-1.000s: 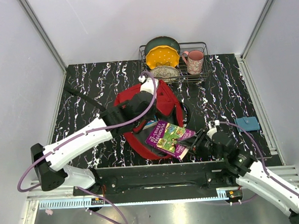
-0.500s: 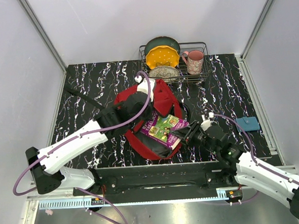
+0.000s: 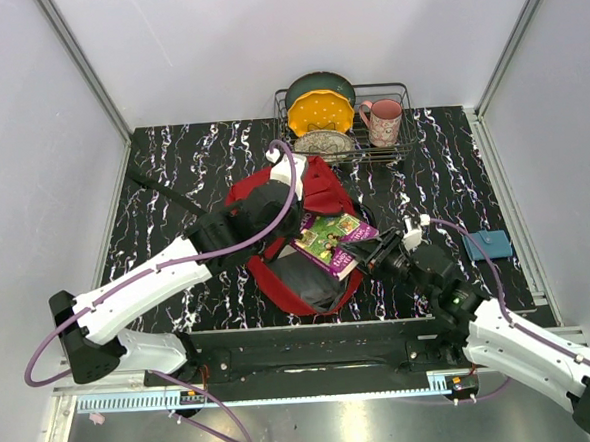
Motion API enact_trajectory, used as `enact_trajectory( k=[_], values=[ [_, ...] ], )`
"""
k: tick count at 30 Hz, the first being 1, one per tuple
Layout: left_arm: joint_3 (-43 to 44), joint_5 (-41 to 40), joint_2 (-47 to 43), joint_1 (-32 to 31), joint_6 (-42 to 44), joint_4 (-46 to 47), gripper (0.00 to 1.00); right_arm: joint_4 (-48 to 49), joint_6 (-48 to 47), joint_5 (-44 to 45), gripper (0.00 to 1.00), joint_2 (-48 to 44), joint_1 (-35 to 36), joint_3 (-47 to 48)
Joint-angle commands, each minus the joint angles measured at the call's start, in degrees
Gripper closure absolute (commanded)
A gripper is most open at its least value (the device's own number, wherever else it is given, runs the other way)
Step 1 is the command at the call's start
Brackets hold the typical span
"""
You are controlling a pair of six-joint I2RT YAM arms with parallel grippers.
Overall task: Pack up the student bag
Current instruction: Place the book in the student bag.
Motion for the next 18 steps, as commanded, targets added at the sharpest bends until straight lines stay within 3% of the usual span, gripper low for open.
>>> enact_trajectory(
  k=[1,5,10,14,18],
  values=[
    [0.7,2.0,-2.9,-0.1,0.2,6.5,1.0,19.0,2.3,3.1,1.0,1.6,0.0,-0.2],
    [1.0,1.8,-3.2,-0.1,0.2,6.5,1.0,13.1,-0.9,1.1,1.0,8.4,0.0,6.4],
    [1.1,2.3,-3.4,-0.2,0.1,6.7,1.0,23.1,-1.3,5.6,1.0,14.8,0.1,4.5],
    [1.2,2.8,-3.4,-0.1,-1.2,6.7,1.0,24.2,-3.6,8.0,1.0,22.1,0.2,8.0],
    [1.6,3.3,-2.7,-0.1,-2.4,6.6,1.0,30.1,-3.9,16.3,1.0,29.5,5.6,8.1]
  ],
)
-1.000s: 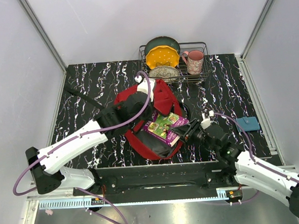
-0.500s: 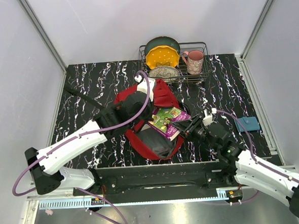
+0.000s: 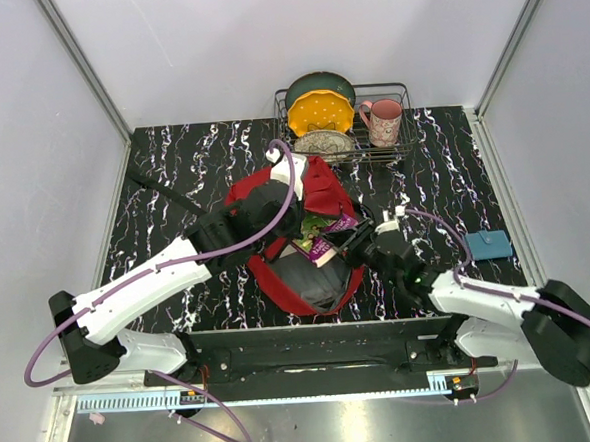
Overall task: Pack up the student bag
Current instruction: Place the book in the student bag.
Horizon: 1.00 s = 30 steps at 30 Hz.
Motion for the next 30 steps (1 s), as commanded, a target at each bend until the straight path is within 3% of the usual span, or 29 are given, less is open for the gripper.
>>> enact_trajectory(
  k=[1,7,11,17,23,27,30],
  values=[
    [1.7,2.2,-2.4,-0.1,-2.3,6.0,1.0,18.8,-1.1,11.3,1.0,6.9,5.5,3.6],
    [4.3,-1.8,-1.8,-0.1,-1.4,0.7,1.0,30.2,0.2,19.1,1.0,18.0,8.2,4.3],
    [4.3,2.4,-4.0,-0.1,4.0,-0.2,1.0,30.9,-4.6,21.6,1.0,22.2,8.2,7.9],
    [7.0,7.6,-4.8,0.2,3.0,-2.6,1.0,35.4,-4.4,25.1,1.0,31.3,8.5,12.2],
    [8.4,8.9,-4.6,0.3,1.5,-3.3,1.0,36.8,-3.0,35.5,0.88,40.5,11.4,18.4],
    [8.0,8.7,-4.4,0.3,1.2,-3.2,1.0,31.5,-1.9,37.8,0.84,42.5,11.7,22.0],
    [7.3,7.6,-4.4,0.2,1.0,-3.4,1.0,30.9,-2.3,37.3,0.66,41.8,11.7,21.1]
  ],
)
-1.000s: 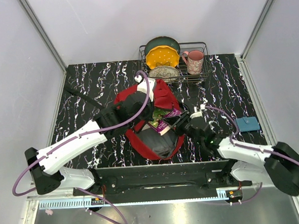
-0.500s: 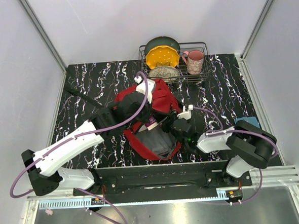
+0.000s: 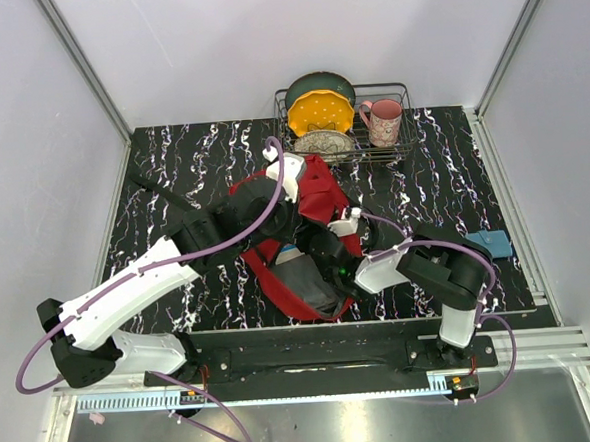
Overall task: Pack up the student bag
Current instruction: Place the book in the student bag.
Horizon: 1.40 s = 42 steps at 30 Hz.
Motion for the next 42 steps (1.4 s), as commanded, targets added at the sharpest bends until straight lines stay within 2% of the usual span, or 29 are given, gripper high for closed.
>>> enact_trajectory(
  k=[1,3,5,11,14,17,19,20,24,28,29,31,32,36,38,42],
  values=[
    [2.6,0.9,-2.8,0.0,-1.4,4.4,1.0,2.1,0.5,5.8,0.53,-1.5,0.0,0.9],
    [1.6,-0.2,-3.0,0.1,-1.7,4.7,1.0,0.7,1.6,3.9,0.43,-2.8,0.0,-0.7],
    [1.1,-0.4,-3.3,0.4,-2.3,5.3,1.0,0.5,1.7,0.1,0.38,-3.3,0.0,-3.2],
    [0.0,-0.9,-3.3,0.7,-2.7,5.5,1.0,5.1,1.4,-12.2,0.34,-3.0,0.0,-7.2],
    [-0.7,-1.1,-4.0,0.8,-2.9,5.6,1.0,5.5,0.7,-14.3,0.31,-3.8,0.0,-8.4],
    [-1.3,-1.3,-4.4,0.8,-3.2,5.7,1.0,3.1,0.8,-15.2,0.29,-6.3,0.1,-10.1],
    [-1.6,-1.3,-4.6,0.9,-3.2,5.7,1.0,0.4,0.5,-14.1,0.24,-9.4,0.2,-11.0],
    [-1.7,-1.5,-4.7,0.9,-3.2,5.7,1.0,-4.1,0.5,-13.9,0.23,-10.5,0.2,-11.0],
    [-1.7,-1.5,-4.7,1.1,-3.3,5.9,1.0,-11.0,1.0,-14.1,0.25,-16.0,0.2,-11.0],
    [-1.5,-1.7,-4.7,1.1,-3.2,5.8,1.0,-13.2,3.5,-16.0,0.32,-17.1,0.2,-11.9],
    [-1.5,-1.8,-4.7,1.1,-3.2,5.8,1.0,-12.6,3.8,-16.4,0.41,-17.1,0.2,-11.9],
    [-1.5,-1.7,-4.6,1.2,-3.1,5.8,1.0,-12.6,4.0,-16.8,0.51,-17.5,0.4,-12.7],
    [-1.4,-1.5,-4.6,1.2,-3.2,5.8,1.0,-11.8,3.5,-16.7,0.73,-17.7,1.1,-13.0],
    [-1.6,-1.8,-4.7,1.2,-3.2,6.0,1.0,-9.8,5.4,-14.4,0.97,-18.3,2.2,-15.4],
    [-1.5,-1.5,-4.7,1.2,-3.3,6.0,1.0,-9.4,6.2,-12.5,1.0,-18.0,2.1,-14.8],
    [-1.4,-0.4,-4.5,1.3,-3.7,6.2,1.0,-11.4,4.3,-6.4,1.0,-15.1,2.2,-7.1]
  ],
)
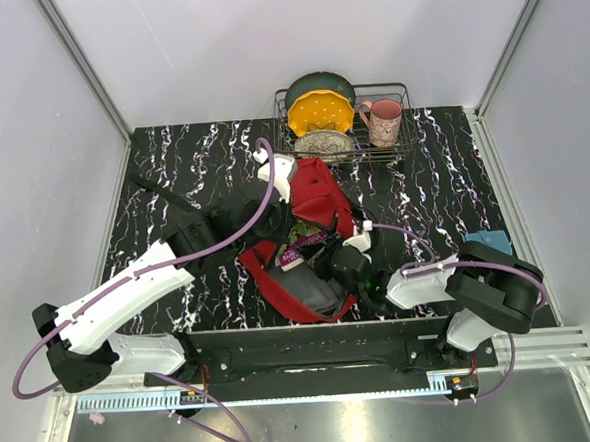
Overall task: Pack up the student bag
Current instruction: Place the book in the student bag.
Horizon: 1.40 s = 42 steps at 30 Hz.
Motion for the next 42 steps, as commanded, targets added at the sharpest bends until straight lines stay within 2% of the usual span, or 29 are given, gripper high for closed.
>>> enact_trajectory(
  k=[1,4,6,7,8,11,15,22,31,33,35,36,38,39,41,42],
  values=[
    [1.1,0.6,-2.6,0.2,-1.0,5.7,1.0,0.5,-0.6,10.9,1.0,2.5,0.4,8.8],
    [1.3,1.5,-3.1,0.2,-1.1,5.7,1.0,1.2,1.0,16.7,0.95,6.4,0.2,13.1],
    [1.1,1.5,-3.9,0.2,-1.3,5.6,1.0,-0.7,0.6,17.3,0.9,8.4,0.2,16.4],
    [0.9,1.5,-4.2,0.2,-1.2,5.7,1.0,-1.0,-0.1,16.2,0.82,8.9,0.0,16.8],
    [0.6,1.4,-4.4,0.3,-1.1,5.6,1.0,-0.3,-0.9,15.3,0.62,9.1,0.1,17.0],
    [0.1,0.9,-4.7,0.3,-1.1,5.6,1.0,1.5,-0.7,11.7,0.49,9.4,0.1,15.0],
    [-0.3,1.5,-4.1,0.3,-1.1,6.1,1.0,5.5,-1.3,8.6,0.41,8.3,0.0,9.6],
    [-0.2,1.2,-3.6,0.3,-0.7,6.2,1.0,1.4,-0.1,3.5,0.33,3.9,0.0,5.8],
    [-0.7,0.8,-4.0,0.5,-0.5,6.2,1.0,-2.3,1.7,-1.3,0.29,-1.9,0.2,2.0],
    [-0.7,0.8,-3.9,0.6,-0.6,6.3,1.0,-3.3,1.9,-1.3,0.3,-4.0,0.2,0.7],
    [-0.7,0.9,-3.8,0.6,-0.7,6.2,1.0,-4.1,1.9,-1.4,0.36,-5.4,0.1,0.0],
    [-0.7,0.9,-3.7,0.6,-0.7,6.3,1.0,-4.4,2.0,-1.7,0.45,-6.6,0.2,-0.4],
    [-0.6,1.0,-3.7,0.6,-0.7,6.2,1.0,-4.8,2.0,-1.8,0.57,-8.1,0.1,-0.5],
    [-0.6,1.1,-3.7,0.7,-0.7,6.2,1.0,-5.2,1.5,-1.3,0.67,-8.4,0.1,0.6],
    [-0.3,1.0,-3.5,0.7,-0.7,6.3,1.0,-8.3,0.7,2.8,0.71,-8.2,0.3,5.1],
    [-0.3,1.0,-3.4,0.7,-0.9,6.6,1.0,-9.4,-1.0,4.4,0.65,-7.7,-0.1,7.2]
  ],
)
